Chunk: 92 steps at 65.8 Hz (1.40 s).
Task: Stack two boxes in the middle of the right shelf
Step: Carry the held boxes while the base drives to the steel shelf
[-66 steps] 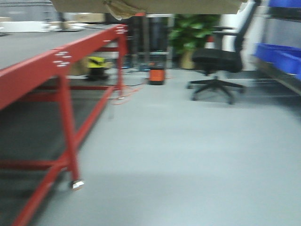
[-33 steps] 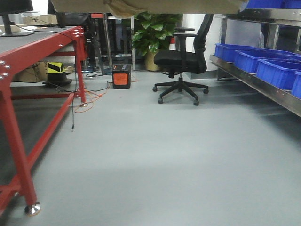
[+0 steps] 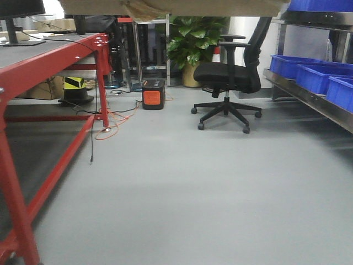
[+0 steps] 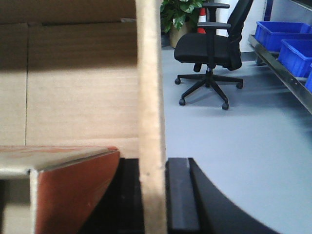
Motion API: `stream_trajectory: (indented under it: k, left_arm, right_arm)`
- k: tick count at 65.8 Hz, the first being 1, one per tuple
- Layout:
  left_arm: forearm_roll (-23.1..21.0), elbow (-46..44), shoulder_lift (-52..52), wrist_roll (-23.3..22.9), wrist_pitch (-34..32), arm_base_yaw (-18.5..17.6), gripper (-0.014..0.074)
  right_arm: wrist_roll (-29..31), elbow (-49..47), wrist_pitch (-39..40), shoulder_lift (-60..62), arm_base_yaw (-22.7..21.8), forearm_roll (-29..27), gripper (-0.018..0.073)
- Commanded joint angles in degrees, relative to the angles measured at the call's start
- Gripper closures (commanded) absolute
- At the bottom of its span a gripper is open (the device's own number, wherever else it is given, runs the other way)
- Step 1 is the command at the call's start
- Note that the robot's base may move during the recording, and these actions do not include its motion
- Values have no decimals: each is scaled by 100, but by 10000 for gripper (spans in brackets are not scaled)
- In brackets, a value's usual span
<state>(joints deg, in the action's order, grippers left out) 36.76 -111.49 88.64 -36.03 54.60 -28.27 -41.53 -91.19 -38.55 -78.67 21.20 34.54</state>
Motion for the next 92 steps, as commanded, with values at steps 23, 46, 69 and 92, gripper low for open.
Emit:
stream_trajectory:
  k: [23,46,69,92]
  left_arm:
    - [402,-73,-67,-30,-13,64,708]
    - [402,-73,-67,-30,-13,64,708]
    - [402,-73,-67,-30,-13,64,708]
    - [402,-73,-67,-30,-13,64,708]
  right_arm:
    - [2,-77,186,100,-53,325,721]
    - [2,-77,221,100,-53,325,721]
    - [2,-77,307,100,-53,325,721]
    - [2,-77,307,100,-53,325,721]
